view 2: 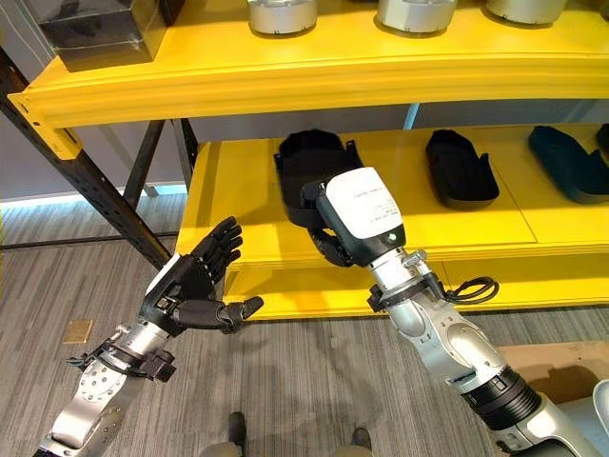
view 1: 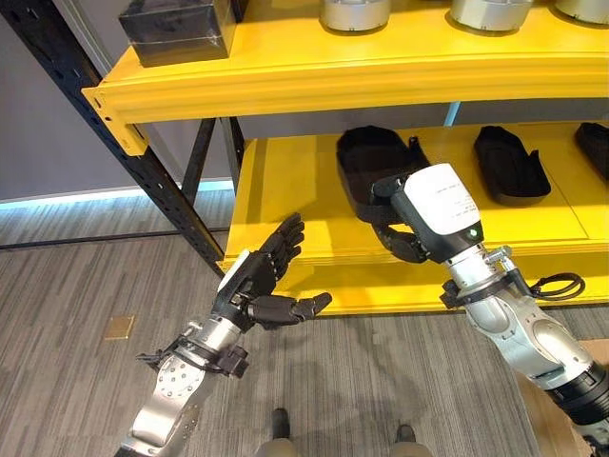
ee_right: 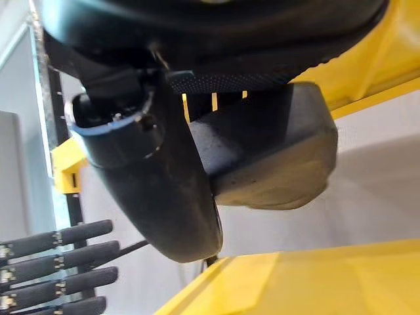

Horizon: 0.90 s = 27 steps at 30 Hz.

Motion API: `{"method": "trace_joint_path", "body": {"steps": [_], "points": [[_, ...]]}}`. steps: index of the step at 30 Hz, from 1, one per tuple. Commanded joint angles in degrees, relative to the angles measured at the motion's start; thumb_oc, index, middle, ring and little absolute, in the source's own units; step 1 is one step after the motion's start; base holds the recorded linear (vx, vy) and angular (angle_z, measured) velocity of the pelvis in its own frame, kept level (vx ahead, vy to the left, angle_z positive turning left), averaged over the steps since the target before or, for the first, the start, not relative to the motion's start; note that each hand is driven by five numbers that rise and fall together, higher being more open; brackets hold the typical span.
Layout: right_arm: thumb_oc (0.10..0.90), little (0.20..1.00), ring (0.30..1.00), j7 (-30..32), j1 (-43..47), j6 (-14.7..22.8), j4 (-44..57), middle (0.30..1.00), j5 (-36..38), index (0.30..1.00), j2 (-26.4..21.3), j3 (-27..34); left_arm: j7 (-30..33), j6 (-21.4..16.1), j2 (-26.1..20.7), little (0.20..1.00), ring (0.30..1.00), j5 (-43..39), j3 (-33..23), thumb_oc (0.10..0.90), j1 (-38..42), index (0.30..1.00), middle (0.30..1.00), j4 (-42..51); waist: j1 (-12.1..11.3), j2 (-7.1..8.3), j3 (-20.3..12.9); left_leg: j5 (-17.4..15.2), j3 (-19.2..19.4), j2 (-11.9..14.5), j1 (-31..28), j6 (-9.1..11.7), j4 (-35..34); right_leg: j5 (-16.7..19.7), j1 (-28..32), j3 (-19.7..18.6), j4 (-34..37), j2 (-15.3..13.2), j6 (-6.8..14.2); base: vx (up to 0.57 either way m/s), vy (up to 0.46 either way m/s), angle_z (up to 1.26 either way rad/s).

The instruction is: Move parts from the plastic box to the shelf.

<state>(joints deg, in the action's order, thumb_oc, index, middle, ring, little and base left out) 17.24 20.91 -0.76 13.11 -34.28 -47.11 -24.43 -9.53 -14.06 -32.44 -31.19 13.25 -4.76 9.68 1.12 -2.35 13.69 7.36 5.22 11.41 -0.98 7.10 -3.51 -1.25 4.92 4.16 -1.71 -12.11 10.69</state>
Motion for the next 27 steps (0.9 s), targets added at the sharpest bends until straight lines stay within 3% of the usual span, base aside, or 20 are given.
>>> {"method": "trace_joint_path", "body": {"steps": [1, 5, 12, 13, 20, 22, 23, 26, 27], "points": [[0.4, 0.3, 0.3, 5.0, 9.0, 0.3, 1.7, 0.3, -2.3, 0.3, -0.8, 5.7, -1.2, -4.4, -0.1, 1.0, 1.0, -1.7, -1.8, 0.9, 2.8, 1.0, 1.0, 6.6, -0.9, 0.88, -4.4, -5.0, 2.0, 4.4, -1.4, 0.0, 1.9, -4.7, -3.5, 3.6, -5.8, 0.9, -5.9, 0.02, -0.074, -0.01], [0.4, 0.3, 0.3, 4.5, 11.0, -2.3, -1.9, 0.3, -2.8, 0.3, -1.0, 5.7, -1.8, -4.0, -0.1, 1.0, 1.0, -1.8, -1.5, 0.9, 2.8, 1.0, 1.0, 6.5, -1.1, 0.94, -3.6, -4.6, 1.9, 5.0, -0.7, 0.4, 2.6, -4.9, -4.1, 3.7, -6.4, 1.3, -6.3, 0.0, -0.034, -0.01], [0.4, 0.3, 0.3, 3.8, 12.7, 0.1, -5.7, 0.3, -3.8, 0.3, -2.0, 6.8, -1.0, -5.1, -0.5, 1.0, 1.0, -2.4, -2.2, 0.9, 1.9, 1.0, 1.0, 6.0, -1.0, 0.52, -2.2, -4.7, 1.6, 4.8, 0.4, 0.4, 4.3, -4.9, -5.2, 2.8, -7.3, 1.4, -6.8, 0.02, 0.066, -0.04], [0.4, 0.3, 0.3, 3.2, 12.3, 1.4, -6.5, 0.3, -3.8, 0.3, -2.1, 7.0, -1.7, -5.0, -0.3, 1.0, 1.0, -2.5, -2.6, 0.9, 1.3, 1.0, 1.0, 5.9, -1.1, 0.76, -2.2, -5.4, 1.5, 4.1, 0.1, 0.1, 4.8, -4.7, -4.6, 2.7, -7.1, 1.2, -6.6, 0.1, 0.198, -0.02], [0.4, 0.3, 0.3, 3.1, 10.4, 1.2, -9.5, 0.3, -3.4, 0.3, -1.4, 7.4, -5.5, -4.1, -0.9, 1.0, 1.0, -4.5, -2.7, 0.9, 2.0, 1.0, 1.0, 5.3, -2.1, 2.48, -3.1, -10.2, 0.8, -0.4, -0.1, -3.3, 8.7, -2.6, -2.3, 3.3, -7.1, -1.8, -3.9, 0.08, 0.262, 0.0], [0.4, 0.3, 0.3, 4.7, 6.1, 2.5, -10.2, 0.3, -5.1, 0.3, 0.7, 9.4, -5.6, -3.4, -0.5, 1.0, 1.0, -3.0, -2.0, 0.9, 3.8, 1.0, 1.0, 5.4, -1.8, 2.68, -2.2, -11.0, -1.1, -2.5, -1.3, -5.8, 8.6, 2.5, -7.6, 0.5, -19.2, -3.8, -3.4, 0.12, 0.18, -0.02], [0.4, 0.3, 0.3, 4.8, 5.9, 2.4, -10.3, 0.3, -5.0, 0.3, 0.6, 9.5, -5.5, -3.2, -0.6, 1.0, 1.0, -3.3, -2.0, 0.9, 3.8, 1.0, 1.0, 5.6, -1.9, 2.79, -2.2, -10.9, -1.2, -2.6, -1.4, -5.8, 8.5, 2.4, -7.9, 0.0, -18.9, -3.7, -3.5, 0.18, -0.039, 0.04], [0.4, 0.3, 0.3, 7.6, 6.1, 3.9, -13.3, 0.3, -4.4, 0.3, 0.7, 8.8, -0.6, -2.7, -1.3, 1.0, 1.0, -0.8, -2.7, 0.9, 3.5, 1.0, 1.0, 6.3, -2.4, 3.62, -2.1, -10.6, -1.4, -2.5, -2.1, -5.1, 7.0, 6.4, -8.8, -0.4, -8.5, -4.6, -2.8, 0.13, -0.242, -0.04], [0.4, 0.3, 0.3, 8.6, 7.1, 4.1, -14.1, 0.3, -3.4, 0.3, 1.1, 8.0, 2.7, -2.7, -1.5, 1.0, 1.0, -3.1, -3.3, 0.9, 3.6, 1.0, 1.0, 5.9, -2.3, 4.19, -1.6, -12.1, -1.7, -2.4, -2.4, -5.1, 6.4, 11.3, -10.6, -1.0, -2.6, -5.2, -1.3, 0.13, -0.453, -0.3]]}}
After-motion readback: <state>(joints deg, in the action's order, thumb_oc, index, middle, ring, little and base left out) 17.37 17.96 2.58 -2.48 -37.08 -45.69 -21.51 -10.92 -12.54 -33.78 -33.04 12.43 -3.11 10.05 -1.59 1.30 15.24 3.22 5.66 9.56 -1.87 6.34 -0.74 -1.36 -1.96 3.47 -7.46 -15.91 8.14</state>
